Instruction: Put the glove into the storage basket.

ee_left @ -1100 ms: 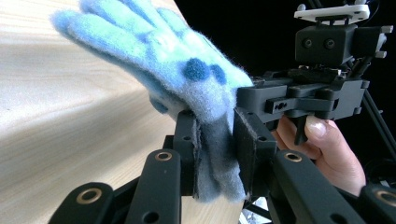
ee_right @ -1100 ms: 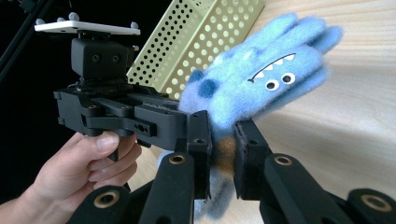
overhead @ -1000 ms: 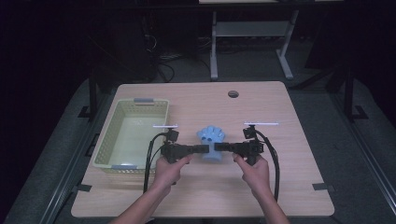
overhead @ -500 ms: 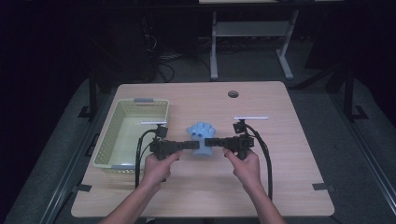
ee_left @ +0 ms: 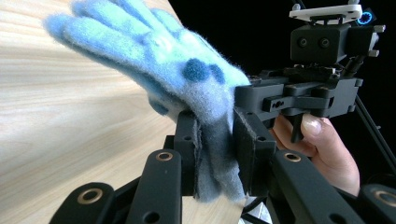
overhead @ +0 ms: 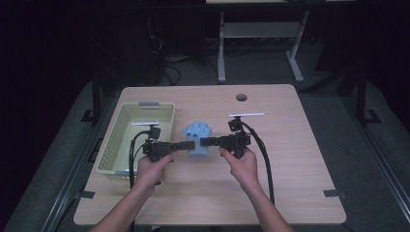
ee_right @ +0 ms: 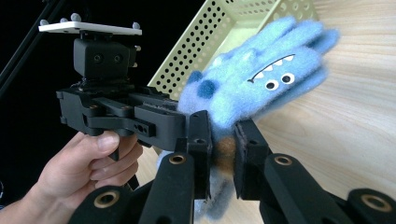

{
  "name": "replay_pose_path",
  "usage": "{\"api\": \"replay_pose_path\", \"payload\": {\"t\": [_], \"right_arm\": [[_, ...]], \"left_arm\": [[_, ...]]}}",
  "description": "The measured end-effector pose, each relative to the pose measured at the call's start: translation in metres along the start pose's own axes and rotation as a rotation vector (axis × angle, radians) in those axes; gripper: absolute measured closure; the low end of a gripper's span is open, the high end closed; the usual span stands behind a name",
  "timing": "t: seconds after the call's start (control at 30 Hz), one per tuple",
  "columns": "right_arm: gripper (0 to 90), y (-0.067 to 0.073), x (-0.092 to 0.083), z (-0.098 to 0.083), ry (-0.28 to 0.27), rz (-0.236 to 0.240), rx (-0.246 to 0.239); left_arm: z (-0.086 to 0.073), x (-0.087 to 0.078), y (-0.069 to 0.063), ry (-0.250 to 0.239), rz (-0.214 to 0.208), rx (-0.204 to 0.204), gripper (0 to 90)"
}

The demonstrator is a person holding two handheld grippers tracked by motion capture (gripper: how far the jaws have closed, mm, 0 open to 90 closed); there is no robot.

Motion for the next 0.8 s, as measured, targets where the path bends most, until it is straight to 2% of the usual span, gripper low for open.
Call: {"api": "replay_pose_path", "payload": {"t": [0.27, 0.8], "right_arm": [[78.9, 0.008, 0.008, 0.007, 0.011, 0.010, -0.014], [78.8, 0.020, 0.028, 0.017, 0.030, 0.029, -0.039]], "left_arm": [[0.005, -0.012, 0.001, -0.005, 0.012, 0.018, 71.9], [0.010, -0.034, 0.005, -0.014, 0.029, 0.015, 72.0]]}}
Point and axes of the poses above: each handheld gripper's, and its own axes: x roughly forward along the jaws, z roughly out of its top, y roughly to its left, the point moved 4 cm from there along x, roughly forward along the jaws, and after that the axes turned 11 degrees about -z, right-handed, at the moved point
